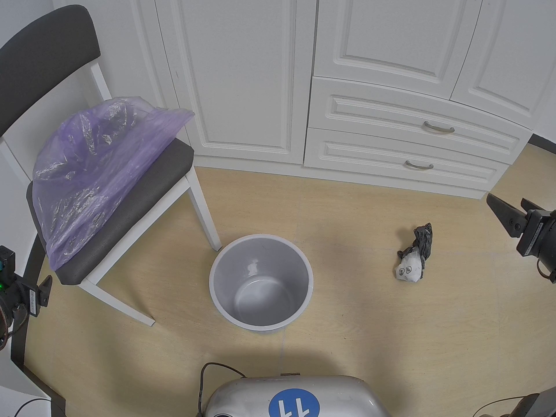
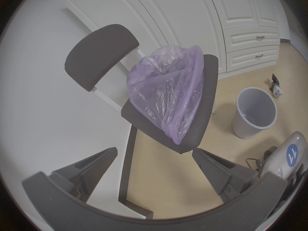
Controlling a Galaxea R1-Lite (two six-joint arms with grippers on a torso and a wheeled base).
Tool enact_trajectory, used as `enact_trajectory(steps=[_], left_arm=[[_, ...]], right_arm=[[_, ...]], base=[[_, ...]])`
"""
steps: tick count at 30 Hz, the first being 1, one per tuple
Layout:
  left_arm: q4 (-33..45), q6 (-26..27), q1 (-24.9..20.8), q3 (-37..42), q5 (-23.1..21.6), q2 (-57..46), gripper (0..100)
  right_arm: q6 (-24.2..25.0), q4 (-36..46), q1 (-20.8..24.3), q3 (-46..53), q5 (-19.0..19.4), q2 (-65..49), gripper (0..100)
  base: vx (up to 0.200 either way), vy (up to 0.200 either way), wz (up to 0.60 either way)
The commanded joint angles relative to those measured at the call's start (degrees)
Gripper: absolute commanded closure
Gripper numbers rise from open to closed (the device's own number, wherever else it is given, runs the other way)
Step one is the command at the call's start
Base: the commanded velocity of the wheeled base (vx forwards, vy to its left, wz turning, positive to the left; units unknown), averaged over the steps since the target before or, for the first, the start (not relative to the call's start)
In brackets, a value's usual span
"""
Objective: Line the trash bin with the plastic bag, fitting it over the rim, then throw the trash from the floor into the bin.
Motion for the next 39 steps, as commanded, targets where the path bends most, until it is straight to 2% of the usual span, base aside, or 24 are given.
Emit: enact_trajectory(steps=[1,9,14,26,33,39], left_arm=[[-3.18,-0.37,-0.32,1.43,-0.4,6.7,0],[-11.0,-1.69,-1.11,2.49,-0.48,11.27,0],[-15.83,-5.2,-1.03,2.05,-0.31,13.2,0],[-17.68,-7.05,-0.15,0.29,-0.04,16.28,0],[-22.69,-9.25,0.91,0.03,0.04,19.0,0],[-24.71,-10.74,2.58,-1.47,0.04,21.99,0]], right_arm=[[0.23,-0.08,0.82,0.5,-0.01,0.99,0],[0.32,-0.17,0.82,0.59,-0.01,0.99,0],[0.32,-0.17,1.08,0.67,0.08,0.73,0],[0.76,-0.17,1.52,1.02,0.87,0.64,0],[0.93,-0.25,1.61,1.73,1.31,0.64,0],[0.84,-5.97,2.93,3.84,1.31,2.4,0]], base=[[0.0,0.0,0.0],[0.0,0.0,0.0],[0.0,0.0,0.0],[0.0,0.0,0.0],[0.0,0.0,0.0],[0.0,0.0,0.0]])
